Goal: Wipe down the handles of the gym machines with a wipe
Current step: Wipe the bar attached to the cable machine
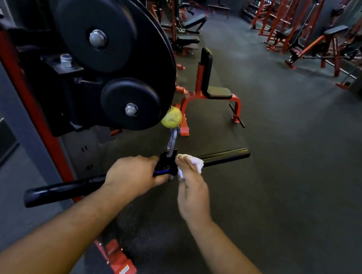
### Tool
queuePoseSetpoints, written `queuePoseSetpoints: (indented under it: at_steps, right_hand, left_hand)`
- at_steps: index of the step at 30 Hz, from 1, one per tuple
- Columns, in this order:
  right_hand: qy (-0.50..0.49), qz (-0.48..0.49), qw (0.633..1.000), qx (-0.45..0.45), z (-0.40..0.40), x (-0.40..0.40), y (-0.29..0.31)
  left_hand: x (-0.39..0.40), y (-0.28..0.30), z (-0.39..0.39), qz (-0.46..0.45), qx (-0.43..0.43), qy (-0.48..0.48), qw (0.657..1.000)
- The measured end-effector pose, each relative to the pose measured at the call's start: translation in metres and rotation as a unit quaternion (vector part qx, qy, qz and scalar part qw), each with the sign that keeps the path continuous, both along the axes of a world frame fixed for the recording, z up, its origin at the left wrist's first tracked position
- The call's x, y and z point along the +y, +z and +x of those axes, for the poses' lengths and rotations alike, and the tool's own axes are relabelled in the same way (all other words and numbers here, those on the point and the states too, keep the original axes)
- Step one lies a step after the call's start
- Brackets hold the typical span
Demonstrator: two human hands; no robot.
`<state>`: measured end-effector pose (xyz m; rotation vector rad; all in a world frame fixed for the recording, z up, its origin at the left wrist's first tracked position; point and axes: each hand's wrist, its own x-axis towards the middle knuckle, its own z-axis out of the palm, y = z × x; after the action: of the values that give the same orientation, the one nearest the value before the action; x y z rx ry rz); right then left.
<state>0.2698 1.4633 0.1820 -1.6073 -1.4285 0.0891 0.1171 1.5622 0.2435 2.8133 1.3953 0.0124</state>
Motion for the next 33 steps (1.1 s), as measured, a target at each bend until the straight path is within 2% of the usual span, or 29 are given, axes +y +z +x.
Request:
queuePoseSetpoints:
  at_steps: [2,5,9,11,13,16,20,22,24,26,28,30,33]
  right_hand:
    - [0.024,-0.011,0.996,-0.084,0.015,-0.001,0.003]
    - [0.012,-0.056,0.967,-0.246,0.044,-0.002,0.008]
    - [-0.020,-0.075,0.947,-0.311,0.081,0.004,0.013]
    - [-0.098,-0.086,0.952,-0.276,0.110,0.004,0.013]
    - [-0.151,-0.086,0.964,-0.201,0.120,0.000,0.012]
    - [-0.113,-0.086,0.981,-0.130,0.070,0.000,0.014]
    - [0.030,-0.068,0.977,-0.200,0.025,-0.007,0.013]
    - [0.033,-0.054,0.967,-0.247,0.045,-0.006,0.016]
    - [-0.011,-0.065,0.960,-0.274,0.074,-0.007,0.017]
    - [-0.072,-0.079,0.962,-0.252,0.101,-0.011,0.020]
    - [-0.093,-0.087,0.968,-0.216,0.102,-0.013,0.023]
    - [-0.054,-0.082,0.978,-0.185,0.073,-0.011,0.024]
    - [0.037,-0.077,0.979,-0.187,0.032,-0.010,0.016]
  left_hand:
    - [-0.003,0.000,0.001,-0.001,-0.009,0.005,1.000]
    - [-0.009,0.002,0.003,-0.005,-0.005,0.009,1.000]
    - [-0.014,0.003,0.000,-0.025,-0.020,0.008,0.999]
    - [-0.016,0.001,-0.002,-0.023,-0.019,0.006,1.000]
    - [-0.017,0.001,-0.002,-0.019,-0.011,0.005,1.000]
    - [-0.018,-0.001,-0.002,-0.020,-0.017,0.008,1.000]
    - [-0.019,-0.001,-0.003,-0.023,-0.016,0.014,0.999]
    - [-0.020,0.001,-0.004,-0.028,-0.011,0.014,0.999]
    - [-0.021,0.002,-0.006,-0.029,-0.007,0.012,0.999]
    - [-0.021,0.003,-0.007,-0.025,-0.006,0.009,1.000]
    - [-0.022,0.003,-0.006,-0.022,-0.003,0.008,1.000]
    - [-0.022,0.003,-0.004,-0.019,-0.001,0.005,1.000]
    - [-0.021,0.002,-0.004,-0.006,-0.006,0.001,1.000]
